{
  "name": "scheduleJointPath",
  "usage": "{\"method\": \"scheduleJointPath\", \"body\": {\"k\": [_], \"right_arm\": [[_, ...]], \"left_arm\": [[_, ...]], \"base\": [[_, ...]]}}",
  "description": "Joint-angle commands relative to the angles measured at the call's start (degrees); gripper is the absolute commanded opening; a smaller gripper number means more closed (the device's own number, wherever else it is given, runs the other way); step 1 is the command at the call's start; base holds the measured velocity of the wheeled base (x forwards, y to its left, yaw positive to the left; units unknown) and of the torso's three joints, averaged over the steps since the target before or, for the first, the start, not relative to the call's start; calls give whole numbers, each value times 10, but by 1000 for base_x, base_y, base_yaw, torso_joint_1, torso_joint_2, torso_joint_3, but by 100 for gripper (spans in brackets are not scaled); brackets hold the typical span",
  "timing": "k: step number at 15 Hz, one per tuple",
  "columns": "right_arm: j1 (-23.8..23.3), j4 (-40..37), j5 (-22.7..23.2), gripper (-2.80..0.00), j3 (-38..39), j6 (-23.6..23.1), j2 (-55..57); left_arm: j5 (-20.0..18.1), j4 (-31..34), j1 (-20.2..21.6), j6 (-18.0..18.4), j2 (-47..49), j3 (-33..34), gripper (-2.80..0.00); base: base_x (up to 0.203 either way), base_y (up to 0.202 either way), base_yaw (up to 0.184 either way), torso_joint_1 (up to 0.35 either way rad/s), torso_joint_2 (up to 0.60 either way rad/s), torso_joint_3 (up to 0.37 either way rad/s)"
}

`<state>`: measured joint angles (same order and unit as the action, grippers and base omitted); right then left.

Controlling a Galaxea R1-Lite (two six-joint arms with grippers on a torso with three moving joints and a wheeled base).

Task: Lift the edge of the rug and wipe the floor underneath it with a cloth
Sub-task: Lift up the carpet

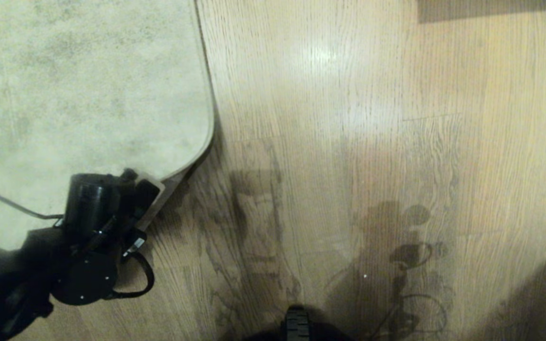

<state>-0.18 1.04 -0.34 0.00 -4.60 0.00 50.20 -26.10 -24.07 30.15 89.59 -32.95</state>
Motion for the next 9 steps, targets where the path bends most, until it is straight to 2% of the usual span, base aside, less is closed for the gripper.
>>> {"method": "scheduleJointPath", "body": {"k": [1,2,4,6,9], "right_arm": [[0,0,0,-280,0,-1,1],[0,0,0,-280,0,-1,1],[0,0,0,-280,0,-1,0],[0,0,0,-280,0,-1,1],[0,0,0,-280,0,-1,1]], "left_arm": [[-74,-6,50,26,-43,-7,-280],[-108,-7,68,38,-50,-12,-280],[-147,-7,98,59,-64,-20,-280],[-161,-14,116,66,-79,-26,-280],[-183,-79,142,69,-84,-29,-280]], "base": [[0,0,0,0,0,0],[0,0,0,0,0,0],[0,0,0,0,0,0],[0,0,0,0,0,0],[0,0,0,0,0,0]]}}
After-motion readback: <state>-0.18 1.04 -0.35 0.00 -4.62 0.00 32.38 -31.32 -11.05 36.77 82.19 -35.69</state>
